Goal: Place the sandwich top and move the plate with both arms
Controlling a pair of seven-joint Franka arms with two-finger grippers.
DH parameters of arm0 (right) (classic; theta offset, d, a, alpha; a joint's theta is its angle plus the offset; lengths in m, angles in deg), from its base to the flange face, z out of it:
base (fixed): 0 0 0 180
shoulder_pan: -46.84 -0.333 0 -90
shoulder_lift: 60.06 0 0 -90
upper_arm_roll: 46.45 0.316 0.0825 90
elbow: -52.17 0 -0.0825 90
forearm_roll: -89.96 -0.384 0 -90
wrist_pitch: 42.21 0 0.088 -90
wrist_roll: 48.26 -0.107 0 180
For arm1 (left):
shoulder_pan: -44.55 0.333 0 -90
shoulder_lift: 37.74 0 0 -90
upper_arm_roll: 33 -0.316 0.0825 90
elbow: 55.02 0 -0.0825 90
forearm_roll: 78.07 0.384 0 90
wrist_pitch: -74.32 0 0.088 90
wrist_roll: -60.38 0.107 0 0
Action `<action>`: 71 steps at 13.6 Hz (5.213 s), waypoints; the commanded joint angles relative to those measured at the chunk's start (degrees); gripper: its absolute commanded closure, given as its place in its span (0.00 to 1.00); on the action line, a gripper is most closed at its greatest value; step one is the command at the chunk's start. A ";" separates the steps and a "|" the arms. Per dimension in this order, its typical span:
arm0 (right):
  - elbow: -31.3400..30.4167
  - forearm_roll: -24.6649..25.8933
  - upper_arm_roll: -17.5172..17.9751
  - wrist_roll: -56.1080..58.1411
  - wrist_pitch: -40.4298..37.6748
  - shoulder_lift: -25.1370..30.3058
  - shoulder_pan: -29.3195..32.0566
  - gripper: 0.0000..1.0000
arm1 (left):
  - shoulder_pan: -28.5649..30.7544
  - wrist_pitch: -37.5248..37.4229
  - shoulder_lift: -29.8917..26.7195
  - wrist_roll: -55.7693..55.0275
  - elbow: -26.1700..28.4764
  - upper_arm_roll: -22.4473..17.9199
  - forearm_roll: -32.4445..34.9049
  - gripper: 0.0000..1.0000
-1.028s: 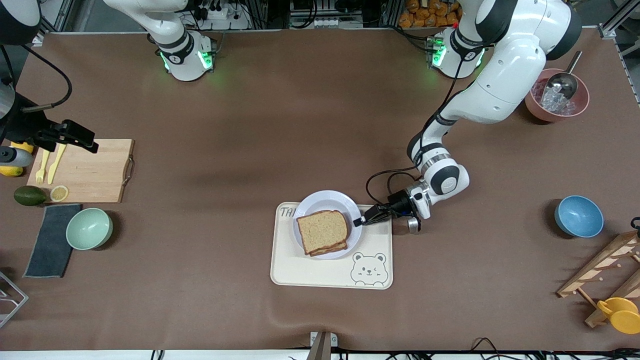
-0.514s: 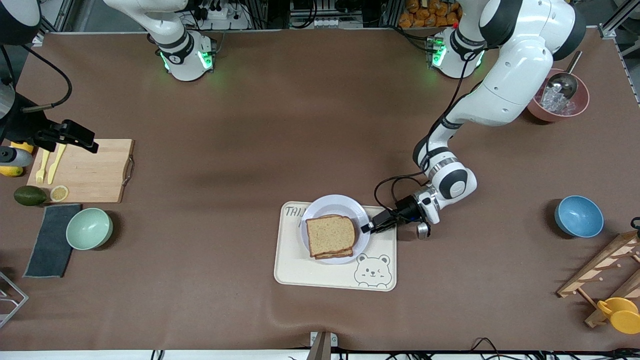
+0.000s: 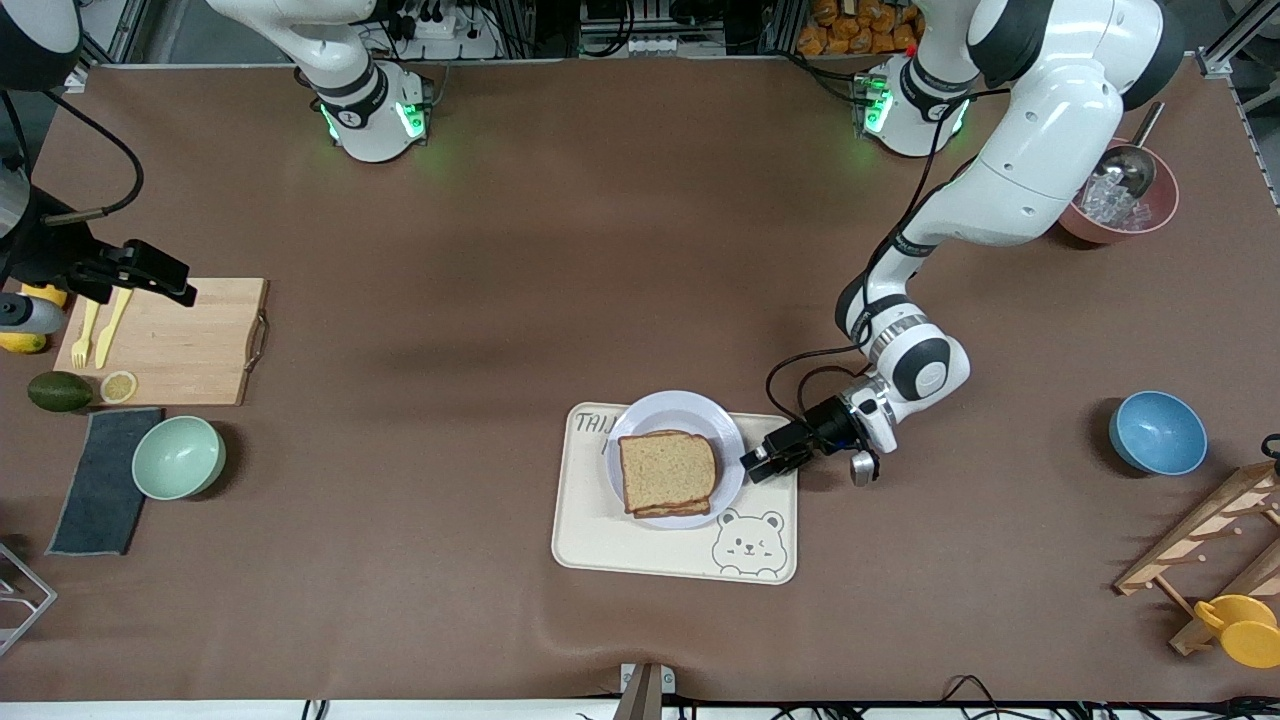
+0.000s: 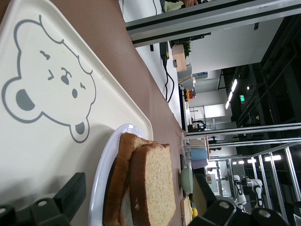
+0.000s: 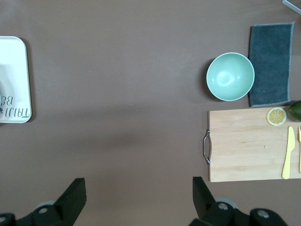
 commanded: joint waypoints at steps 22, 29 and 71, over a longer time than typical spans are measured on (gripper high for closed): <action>1.48 0.95 -0.14 -0.65 -1.03 -0.61 0.42 0.00 | -0.21 39.38 -16.38 -6.91 5.75 7.08 6.67 0.00; 1.39 1.56 -0.14 -0.74 -1.03 -0.61 0.42 0.00 | 5.06 39.29 -20.07 -8.22 11.20 7.61 17.74 0.00; 1.21 1.56 -0.14 -0.91 -2.44 -1.05 1.56 0.00 | 8.94 -32.34 -46.69 -84.78 -5.41 -1.10 116.02 0.00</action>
